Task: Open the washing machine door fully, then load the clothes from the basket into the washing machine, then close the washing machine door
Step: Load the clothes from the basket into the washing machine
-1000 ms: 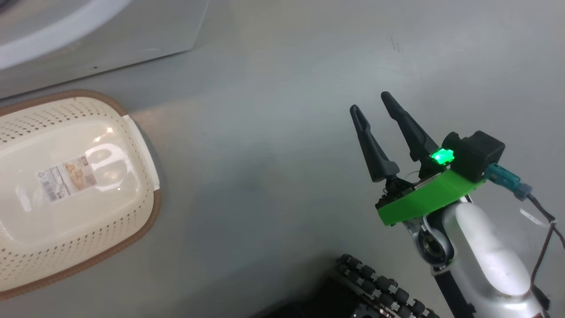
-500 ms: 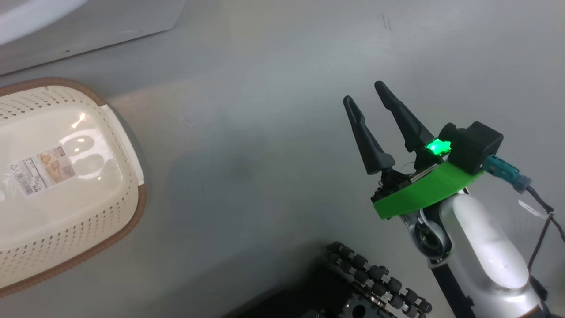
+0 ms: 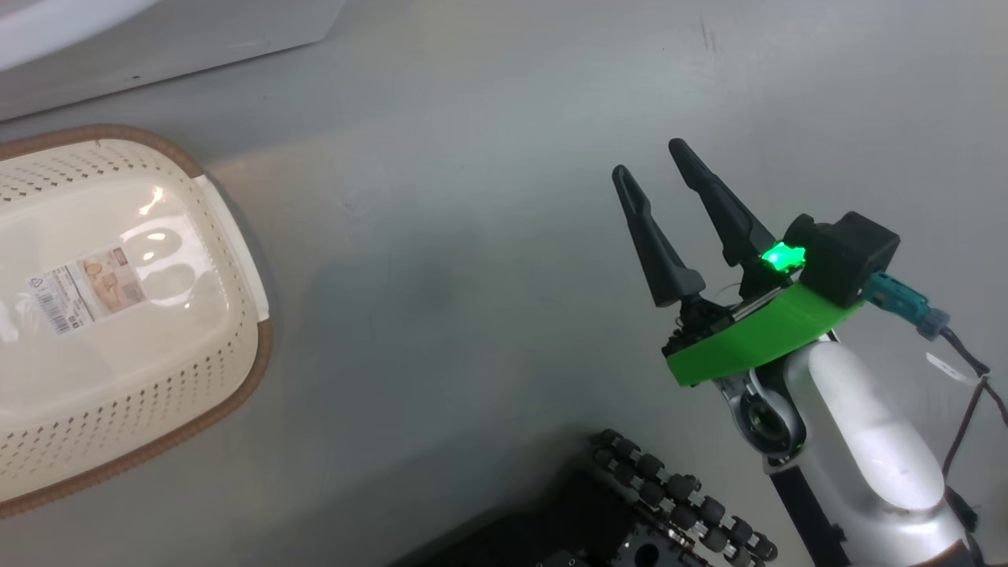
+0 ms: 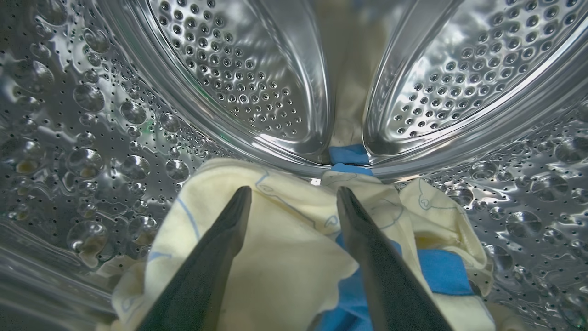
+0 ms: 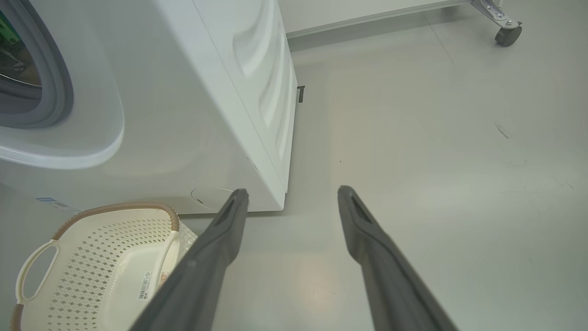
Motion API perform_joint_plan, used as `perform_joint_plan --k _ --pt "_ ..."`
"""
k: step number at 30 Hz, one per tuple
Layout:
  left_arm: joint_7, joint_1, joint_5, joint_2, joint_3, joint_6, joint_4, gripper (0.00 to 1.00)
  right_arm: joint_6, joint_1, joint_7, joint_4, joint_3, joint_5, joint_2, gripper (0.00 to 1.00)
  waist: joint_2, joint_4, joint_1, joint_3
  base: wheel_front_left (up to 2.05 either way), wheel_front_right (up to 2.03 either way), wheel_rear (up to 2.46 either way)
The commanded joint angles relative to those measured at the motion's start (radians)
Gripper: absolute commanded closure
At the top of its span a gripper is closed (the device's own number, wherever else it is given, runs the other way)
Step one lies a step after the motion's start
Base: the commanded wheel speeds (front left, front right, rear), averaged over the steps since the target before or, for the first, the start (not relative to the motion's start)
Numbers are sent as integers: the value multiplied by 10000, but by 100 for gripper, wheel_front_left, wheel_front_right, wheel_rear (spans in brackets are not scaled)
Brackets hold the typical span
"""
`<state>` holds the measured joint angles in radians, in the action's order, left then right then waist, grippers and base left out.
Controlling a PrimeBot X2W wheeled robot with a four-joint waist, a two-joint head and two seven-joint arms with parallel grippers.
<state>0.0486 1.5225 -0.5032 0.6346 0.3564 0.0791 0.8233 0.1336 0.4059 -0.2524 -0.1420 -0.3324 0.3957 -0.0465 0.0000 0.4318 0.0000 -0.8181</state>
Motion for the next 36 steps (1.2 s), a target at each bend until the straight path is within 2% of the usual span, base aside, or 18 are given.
perform_joint_plan --k 1,8,16,23,29,36 --pt "-1 263 -36 334 -136 -24 -222 0 -29 -75 -93 204 -78 -36 -37 0 0 -27 0 21 0 0 0" --pt "66 -204 -342 4 -129 -10 -211 0 -29 -106 -93 136 108 -193 -37 0 0 -344 0 240 0 0 0" --pt "-297 -1387 -689 -396 -177 199 -946 0 -29 -249 -93 26 425 -559 -37 0 0 -858 0 804 0 0 0" --pt "-774 -2979 -1209 -648 -470 484 -2115 0 -29 -411 -93 -31 667 -841 -37 0 0 -1175 0 1313 0 0 0" --pt "-1567 -5033 -1446 -713 -719 975 -3556 0 -29 -635 -93 -102 941 -1214 -37 0 0 -1474 0 1941 0 0 0" --pt "-2321 -7382 -1845 -1273 -837 1443 -5321 0 -29 -1014 -93 -157 1520 -1664 -37 0 0 -1975 0 2683 0 0 0"
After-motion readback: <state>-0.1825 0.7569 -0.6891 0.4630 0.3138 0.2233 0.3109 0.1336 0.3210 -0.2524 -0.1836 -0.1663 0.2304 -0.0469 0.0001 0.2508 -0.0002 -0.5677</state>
